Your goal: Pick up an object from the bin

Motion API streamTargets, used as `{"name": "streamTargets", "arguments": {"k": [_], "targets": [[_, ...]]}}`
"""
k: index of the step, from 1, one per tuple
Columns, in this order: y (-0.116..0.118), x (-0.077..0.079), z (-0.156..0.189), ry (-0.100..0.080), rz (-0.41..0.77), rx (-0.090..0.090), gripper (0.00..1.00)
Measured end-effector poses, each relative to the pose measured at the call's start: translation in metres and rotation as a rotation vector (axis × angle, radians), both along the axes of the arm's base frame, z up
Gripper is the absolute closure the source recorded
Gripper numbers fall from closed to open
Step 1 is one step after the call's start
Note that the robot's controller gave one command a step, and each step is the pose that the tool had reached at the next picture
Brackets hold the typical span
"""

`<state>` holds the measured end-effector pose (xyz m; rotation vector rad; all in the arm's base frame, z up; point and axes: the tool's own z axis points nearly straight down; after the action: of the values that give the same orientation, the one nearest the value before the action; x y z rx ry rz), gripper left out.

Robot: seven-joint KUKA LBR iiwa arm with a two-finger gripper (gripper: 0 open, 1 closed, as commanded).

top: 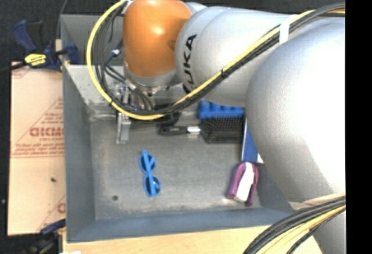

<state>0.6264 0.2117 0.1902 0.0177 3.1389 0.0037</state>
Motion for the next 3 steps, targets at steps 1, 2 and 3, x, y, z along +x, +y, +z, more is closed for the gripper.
{"name": "streamTargets", "arguments": {"k": [1, 2, 3], "targets": [[0.000, 0.000, 0.000, 0.000, 0.000, 0.000, 0.00], [-0.013, 0.000, -0.026, 0.000, 0.217, -0.002, 0.00], [-0.021, 0.002, 0.047, -0.008, 0.041, 0.001, 0.00]]}}
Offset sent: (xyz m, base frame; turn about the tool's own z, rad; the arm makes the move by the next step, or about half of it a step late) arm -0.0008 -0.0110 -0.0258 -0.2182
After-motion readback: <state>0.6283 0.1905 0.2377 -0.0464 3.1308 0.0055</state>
